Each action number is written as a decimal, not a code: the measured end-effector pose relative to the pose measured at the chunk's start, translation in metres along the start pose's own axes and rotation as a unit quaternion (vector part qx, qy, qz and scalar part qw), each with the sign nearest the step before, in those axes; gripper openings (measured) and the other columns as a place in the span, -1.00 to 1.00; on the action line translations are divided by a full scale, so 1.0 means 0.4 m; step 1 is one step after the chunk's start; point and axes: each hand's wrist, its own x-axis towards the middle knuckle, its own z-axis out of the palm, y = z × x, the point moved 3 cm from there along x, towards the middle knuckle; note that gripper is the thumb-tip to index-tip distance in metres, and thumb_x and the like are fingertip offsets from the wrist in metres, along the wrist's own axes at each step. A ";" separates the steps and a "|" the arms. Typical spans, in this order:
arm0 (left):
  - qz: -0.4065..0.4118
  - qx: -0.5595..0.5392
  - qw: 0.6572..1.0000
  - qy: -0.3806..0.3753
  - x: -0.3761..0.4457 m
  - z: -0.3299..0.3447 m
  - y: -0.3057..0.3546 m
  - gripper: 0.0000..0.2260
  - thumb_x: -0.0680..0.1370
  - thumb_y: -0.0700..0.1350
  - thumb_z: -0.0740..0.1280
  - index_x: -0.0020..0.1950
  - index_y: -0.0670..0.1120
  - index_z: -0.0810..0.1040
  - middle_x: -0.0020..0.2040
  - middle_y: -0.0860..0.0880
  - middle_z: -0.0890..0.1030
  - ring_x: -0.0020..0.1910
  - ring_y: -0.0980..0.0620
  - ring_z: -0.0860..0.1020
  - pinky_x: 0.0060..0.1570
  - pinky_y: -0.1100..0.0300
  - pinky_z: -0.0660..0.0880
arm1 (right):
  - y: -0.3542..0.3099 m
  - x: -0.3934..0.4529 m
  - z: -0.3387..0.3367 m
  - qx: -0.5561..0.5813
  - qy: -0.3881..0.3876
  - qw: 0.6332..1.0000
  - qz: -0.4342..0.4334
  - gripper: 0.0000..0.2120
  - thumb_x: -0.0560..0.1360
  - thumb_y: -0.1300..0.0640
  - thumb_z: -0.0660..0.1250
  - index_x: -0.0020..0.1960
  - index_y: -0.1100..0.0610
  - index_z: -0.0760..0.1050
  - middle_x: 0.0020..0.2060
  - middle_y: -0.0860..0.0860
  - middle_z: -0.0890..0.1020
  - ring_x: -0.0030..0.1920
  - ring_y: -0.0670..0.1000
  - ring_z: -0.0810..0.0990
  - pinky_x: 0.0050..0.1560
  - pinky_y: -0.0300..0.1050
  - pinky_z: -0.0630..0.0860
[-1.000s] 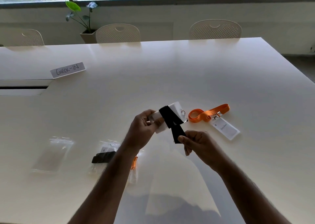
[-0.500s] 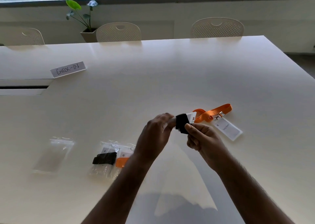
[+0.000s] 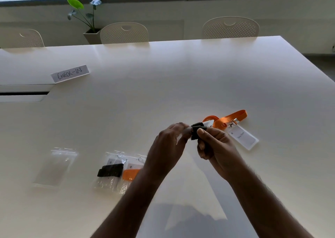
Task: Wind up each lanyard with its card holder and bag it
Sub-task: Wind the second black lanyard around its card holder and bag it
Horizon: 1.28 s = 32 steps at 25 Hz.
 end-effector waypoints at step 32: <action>-0.090 -0.087 0.992 -0.030 -0.059 -0.154 -0.158 -0.88 0.58 0.08 0.45 0.07 0.14 0.58 -0.16 0.03 0.69 -0.17 -0.02 0.69 -0.15 -0.09 0.63 | 0.028 0.088 0.097 -0.347 -0.022 0.927 -0.139 -0.72 0.46 -0.05 0.56 0.17 -0.18 0.70 0.03 -0.11 0.78 0.02 -0.03 0.76 -0.04 -0.08 0.68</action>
